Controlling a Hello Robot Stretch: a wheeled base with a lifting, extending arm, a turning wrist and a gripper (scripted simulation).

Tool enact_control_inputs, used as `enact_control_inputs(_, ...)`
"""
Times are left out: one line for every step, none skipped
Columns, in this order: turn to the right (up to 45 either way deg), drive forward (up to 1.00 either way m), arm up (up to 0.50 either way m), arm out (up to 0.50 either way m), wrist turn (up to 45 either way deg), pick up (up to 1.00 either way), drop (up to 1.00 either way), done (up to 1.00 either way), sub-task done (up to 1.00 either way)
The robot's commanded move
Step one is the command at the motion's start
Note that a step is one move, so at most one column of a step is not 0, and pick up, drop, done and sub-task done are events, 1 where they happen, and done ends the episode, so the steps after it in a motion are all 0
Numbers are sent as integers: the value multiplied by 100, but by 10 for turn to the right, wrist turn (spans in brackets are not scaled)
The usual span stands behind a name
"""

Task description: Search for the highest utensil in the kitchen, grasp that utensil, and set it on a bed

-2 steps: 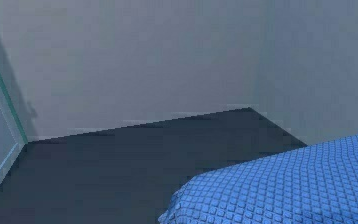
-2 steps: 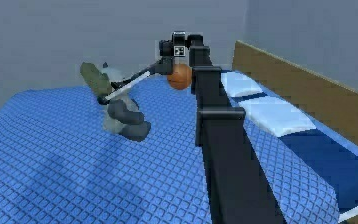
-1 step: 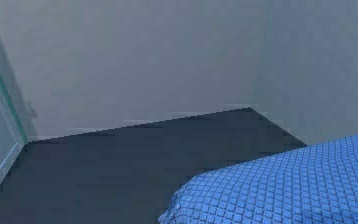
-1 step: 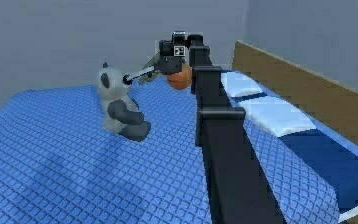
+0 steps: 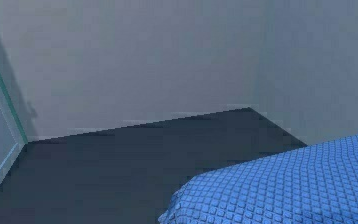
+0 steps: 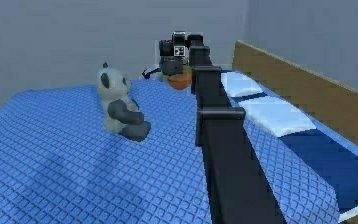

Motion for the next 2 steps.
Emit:
enact_control_inputs(0,0,-22,0,0,0,0,0,0)
enact_control_inputs(0,0,-32,0,0,0,0,0,0)
